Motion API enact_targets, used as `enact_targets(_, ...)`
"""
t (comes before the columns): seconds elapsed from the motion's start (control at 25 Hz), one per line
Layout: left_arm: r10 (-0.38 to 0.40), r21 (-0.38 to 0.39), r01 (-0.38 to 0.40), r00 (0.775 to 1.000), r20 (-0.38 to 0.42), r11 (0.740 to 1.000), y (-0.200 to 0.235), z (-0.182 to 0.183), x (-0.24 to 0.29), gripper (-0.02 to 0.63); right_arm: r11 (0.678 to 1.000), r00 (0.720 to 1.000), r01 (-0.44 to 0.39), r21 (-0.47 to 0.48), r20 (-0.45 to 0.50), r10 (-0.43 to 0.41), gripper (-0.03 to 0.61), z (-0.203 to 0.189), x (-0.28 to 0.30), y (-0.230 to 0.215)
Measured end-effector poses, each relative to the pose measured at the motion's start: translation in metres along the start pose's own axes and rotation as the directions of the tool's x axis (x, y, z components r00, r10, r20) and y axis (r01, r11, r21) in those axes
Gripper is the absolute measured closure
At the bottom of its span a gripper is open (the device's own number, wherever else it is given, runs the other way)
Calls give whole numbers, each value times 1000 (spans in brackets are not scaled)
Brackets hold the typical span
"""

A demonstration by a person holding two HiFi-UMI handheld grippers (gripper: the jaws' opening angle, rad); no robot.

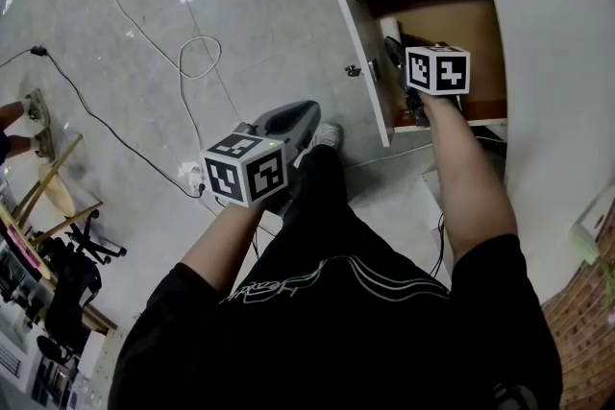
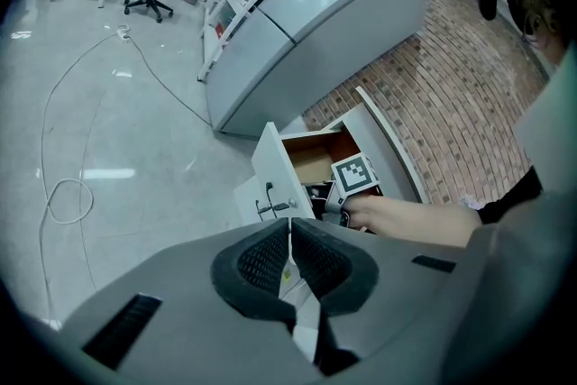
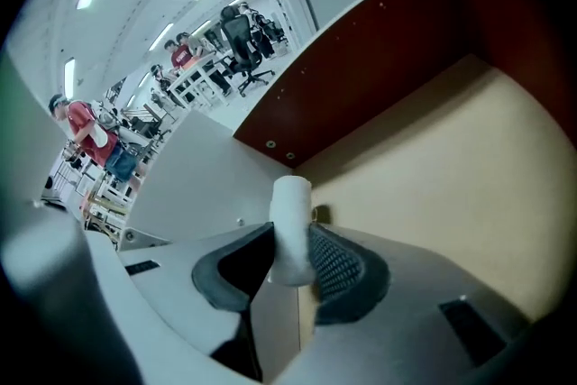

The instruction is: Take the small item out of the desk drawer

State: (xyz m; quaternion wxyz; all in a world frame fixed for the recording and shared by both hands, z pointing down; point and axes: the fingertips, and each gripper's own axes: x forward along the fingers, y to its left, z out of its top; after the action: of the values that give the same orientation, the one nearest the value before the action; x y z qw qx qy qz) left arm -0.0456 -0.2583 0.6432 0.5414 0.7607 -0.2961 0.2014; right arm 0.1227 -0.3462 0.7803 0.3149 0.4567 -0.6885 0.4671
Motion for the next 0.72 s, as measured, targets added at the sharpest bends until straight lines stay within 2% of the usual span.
enact_targets(0.4,-19,57,17,999,42,998,-45,3,-39,586,998,992,-9,-61,122,17,445,11,-83,52)
enact_targets(0.72,-54,152,41,995,82,987,-112,-3,-91,586,994,961,-52,-93,267,75,445,11,-200,115)
